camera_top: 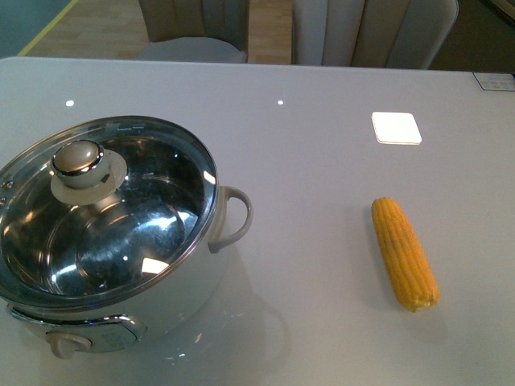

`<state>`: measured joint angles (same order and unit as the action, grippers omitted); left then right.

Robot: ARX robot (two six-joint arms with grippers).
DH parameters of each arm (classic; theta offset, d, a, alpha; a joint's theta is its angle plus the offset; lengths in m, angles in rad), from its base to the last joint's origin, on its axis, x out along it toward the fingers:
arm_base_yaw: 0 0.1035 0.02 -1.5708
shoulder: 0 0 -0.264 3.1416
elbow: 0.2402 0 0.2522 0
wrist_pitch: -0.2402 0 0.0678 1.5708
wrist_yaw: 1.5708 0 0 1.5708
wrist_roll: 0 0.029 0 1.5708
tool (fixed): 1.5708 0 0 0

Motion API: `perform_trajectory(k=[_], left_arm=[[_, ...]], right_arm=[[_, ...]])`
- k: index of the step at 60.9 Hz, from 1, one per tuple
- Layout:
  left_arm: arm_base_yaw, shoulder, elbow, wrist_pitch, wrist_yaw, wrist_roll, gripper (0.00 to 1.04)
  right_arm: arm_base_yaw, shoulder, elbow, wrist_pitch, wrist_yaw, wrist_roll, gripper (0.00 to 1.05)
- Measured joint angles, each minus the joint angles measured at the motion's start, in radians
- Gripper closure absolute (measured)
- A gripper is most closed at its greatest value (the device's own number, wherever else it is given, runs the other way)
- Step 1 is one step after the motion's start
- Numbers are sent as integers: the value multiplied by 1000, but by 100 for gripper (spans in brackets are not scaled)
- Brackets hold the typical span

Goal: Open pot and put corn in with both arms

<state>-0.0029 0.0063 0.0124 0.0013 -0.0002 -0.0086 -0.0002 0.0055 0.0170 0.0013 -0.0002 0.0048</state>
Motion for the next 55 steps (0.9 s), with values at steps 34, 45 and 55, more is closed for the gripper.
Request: perform_trajectory(k=[34, 45, 55], left_arm=[[-32, 87, 63, -162, -77, -74, 7], [-116, 472, 166, 6, -87, -201, 7], [-153, 827, 227, 332, -74, -202, 7]], right_arm=[[0, 0, 0, 0, 0, 0, 9], [0, 0, 0, 0, 0, 0, 9], [0, 0, 0, 0, 0, 0, 9]])
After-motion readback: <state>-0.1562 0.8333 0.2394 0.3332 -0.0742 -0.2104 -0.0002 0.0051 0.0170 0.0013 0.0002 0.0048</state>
